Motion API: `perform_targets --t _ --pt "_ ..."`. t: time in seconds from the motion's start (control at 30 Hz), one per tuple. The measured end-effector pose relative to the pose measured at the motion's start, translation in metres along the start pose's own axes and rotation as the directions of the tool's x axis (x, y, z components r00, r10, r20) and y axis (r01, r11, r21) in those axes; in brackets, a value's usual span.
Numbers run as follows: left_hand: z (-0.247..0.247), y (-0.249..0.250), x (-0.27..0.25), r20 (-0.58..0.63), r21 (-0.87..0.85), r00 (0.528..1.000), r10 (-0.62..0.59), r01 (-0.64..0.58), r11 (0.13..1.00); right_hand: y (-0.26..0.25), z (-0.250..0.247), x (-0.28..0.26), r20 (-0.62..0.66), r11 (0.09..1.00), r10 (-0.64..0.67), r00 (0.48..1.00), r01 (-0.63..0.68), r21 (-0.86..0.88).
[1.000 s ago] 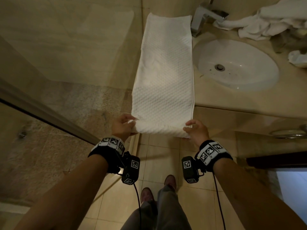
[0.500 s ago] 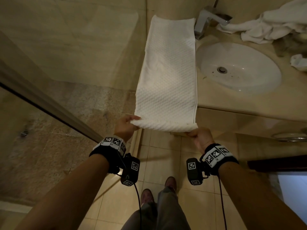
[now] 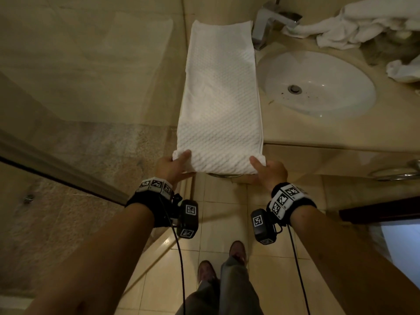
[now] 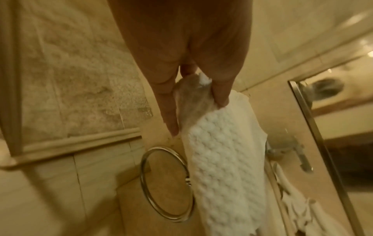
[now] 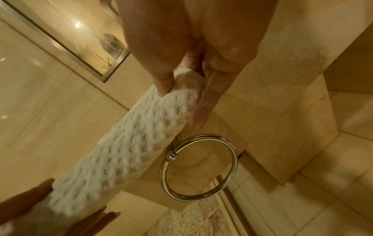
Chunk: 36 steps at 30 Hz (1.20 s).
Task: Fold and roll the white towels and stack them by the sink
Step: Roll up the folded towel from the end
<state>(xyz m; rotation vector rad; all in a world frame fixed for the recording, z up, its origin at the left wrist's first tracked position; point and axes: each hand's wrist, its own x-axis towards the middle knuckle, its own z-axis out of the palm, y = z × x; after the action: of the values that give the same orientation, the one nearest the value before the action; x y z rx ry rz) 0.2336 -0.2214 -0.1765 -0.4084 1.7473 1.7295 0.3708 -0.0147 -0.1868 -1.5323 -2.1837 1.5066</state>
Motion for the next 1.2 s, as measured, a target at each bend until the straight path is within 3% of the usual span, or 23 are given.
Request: perform_targets --t 0.13,0.2,0.3,0.4,0.53,0.57,0.6,0.63,0.67,0.7,0.73,0.8,0.83,0.87,1.03,1.2 --pt "0.01 0.003 0.002 -0.143 -0.07 0.989 -0.037 0.027 0.997 0.0 -0.001 0.009 -0.052 0.999 -0.027 0.998 0.026 -0.022" --pt "0.011 0.0 0.002 -0.218 -0.014 0.976 0.027 -0.03 0.999 -0.003 0.001 0.012 -0.065 0.999 -0.046 0.997 0.045 -0.017" --pt "0.012 -0.002 0.0 -0.217 0.01 0.965 0.15 -0.151 0.988 -0.009 0.005 0.014 -0.136 0.997 -0.075 0.988 0.079 0.019" --pt "0.009 -0.001 0.006 -0.161 0.007 0.97 0.181 -0.182 0.983 -0.016 0.008 0.018 -0.177 0.985 -0.133 0.975 0.15 0.085" --pt "0.001 0.003 0.017 -0.082 -0.001 0.989 0.119 -0.12 0.993 -0.008 0.01 0.031 -0.11 0.975 -0.223 0.969 0.22 -0.039" --pt "-0.001 0.004 0.018 -0.052 -0.011 0.995 0.088 -0.089 0.996 -0.008 0.009 0.03 -0.085 0.982 -0.19 0.978 0.19 -0.011" --pt "-0.001 0.007 0.018 -0.017 -0.012 0.998 0.056 -0.056 0.998 -0.005 0.009 0.031 -0.06 0.975 -0.175 0.983 0.181 0.126" --pt "-0.001 0.008 0.019 0.013 -0.01 1.0 0.028 -0.028 1.0 -0.003 0.005 0.034 0.112 0.96 -0.156 0.981 0.124 0.252" --pt "-0.001 0.009 0.02 0.035 -0.006 0.999 0.013 -0.013 1.0 0.003 0.004 0.035 0.226 0.963 -0.214 0.95 0.167 0.21" --pt "0.0 0.009 0.02 0.042 -0.001 0.999 0.01 -0.01 1.0 0.003 0.004 0.031 0.237 0.948 -0.275 0.932 0.221 0.229" --pt "0.002 0.01 0.018 0.04 0.013 0.999 0.013 -0.014 1.0 -0.005 0.004 0.028 0.277 0.929 -0.245 0.929 0.143 0.341" --pt "0.006 0.012 0.016 0.03 0.032 0.999 0.035 -0.036 0.999 -0.015 0.006 0.026 0.025 0.926 -0.212 0.977 0.192 0.326" --pt "0.007 0.013 0.015 0.038 0.023 0.999 0.039 -0.04 0.999 -0.018 0.006 0.021 0.112 0.924 -0.084 0.99 0.035 0.381" --pt "0.007 0.015 0.012 0.051 0.009 0.998 0.035 -0.035 0.999 -0.017 0.007 0.022 0.128 0.929 -0.052 0.99 0.001 0.369" --pt "0.004 0.015 0.014 0.066 -0.074 0.997 0.026 -0.021 0.997 -0.013 0.001 0.023 0.157 0.95 -0.005 0.988 -0.044 0.308" --pt "0.014 0.023 0.014 -0.004 0.006 0.999 0.034 -0.034 0.999 -0.02 -0.003 0.031 0.149 0.977 -0.027 0.988 -0.005 0.211"
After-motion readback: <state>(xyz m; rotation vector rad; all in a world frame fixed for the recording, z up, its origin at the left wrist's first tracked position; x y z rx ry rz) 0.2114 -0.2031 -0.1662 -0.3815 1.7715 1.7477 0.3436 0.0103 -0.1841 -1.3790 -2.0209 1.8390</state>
